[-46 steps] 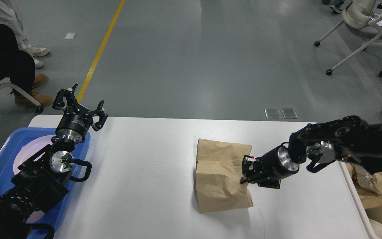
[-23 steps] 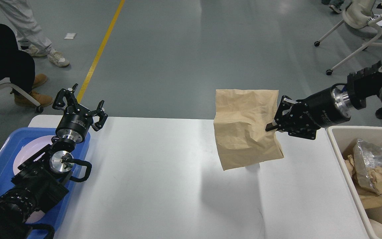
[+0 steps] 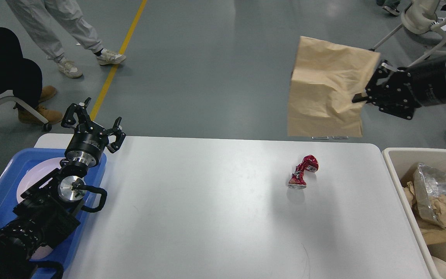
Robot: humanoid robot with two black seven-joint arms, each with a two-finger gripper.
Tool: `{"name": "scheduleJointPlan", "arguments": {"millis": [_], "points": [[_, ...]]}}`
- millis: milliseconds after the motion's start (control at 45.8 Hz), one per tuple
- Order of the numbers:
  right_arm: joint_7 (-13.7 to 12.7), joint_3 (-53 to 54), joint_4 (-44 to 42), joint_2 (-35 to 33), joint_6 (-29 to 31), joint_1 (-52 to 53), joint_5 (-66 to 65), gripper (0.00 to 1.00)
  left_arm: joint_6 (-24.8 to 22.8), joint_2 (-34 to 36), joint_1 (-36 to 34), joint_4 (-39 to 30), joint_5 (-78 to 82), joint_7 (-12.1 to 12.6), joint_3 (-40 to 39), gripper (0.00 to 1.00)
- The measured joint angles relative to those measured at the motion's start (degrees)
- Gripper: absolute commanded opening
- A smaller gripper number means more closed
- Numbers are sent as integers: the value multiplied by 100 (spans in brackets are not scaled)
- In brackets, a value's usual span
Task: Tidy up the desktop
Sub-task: 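Lift the brown paper bag with the right gripper and drop it in the bin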
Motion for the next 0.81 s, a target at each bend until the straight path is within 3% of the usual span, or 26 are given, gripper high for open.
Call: {"name": "scheduleJointPlan", "arguments": {"millis": [153, 328, 350, 393, 437, 459, 634, 808], "points": [[-2, -49, -945, -445, -282, -979, 6, 0, 0, 0, -3, 0, 0, 0, 0, 97], [5, -8, -2158, -739, -991, -2703, 7, 0, -1, 0, -3, 0, 0, 0, 0, 97], [5, -4, -2268, -736, -1095, -2927, 7, 5, -1, 0, -3, 0, 0, 0, 0, 97], [10, 6, -2480, -701, -1358, -3414, 6, 35, -1, 0, -3, -1, 0, 0, 0, 97], [12, 11, -2623, -615, -1626, -3815, 2, 84, -1, 0, -3, -1, 0, 0, 0, 97], [15, 15, -2686, -555, -1778, -4004, 0, 100, -1, 0, -3, -1, 0, 0, 0, 97], [30, 64, -3425, 246, -3398, -5452, 35, 100, -1, 0, -2, -2, 0, 0, 0, 97], [30, 71, -3789, 782, -3670, -6030, 41, 100, -1, 0, 0, -2, 0, 0, 0, 97]]}}
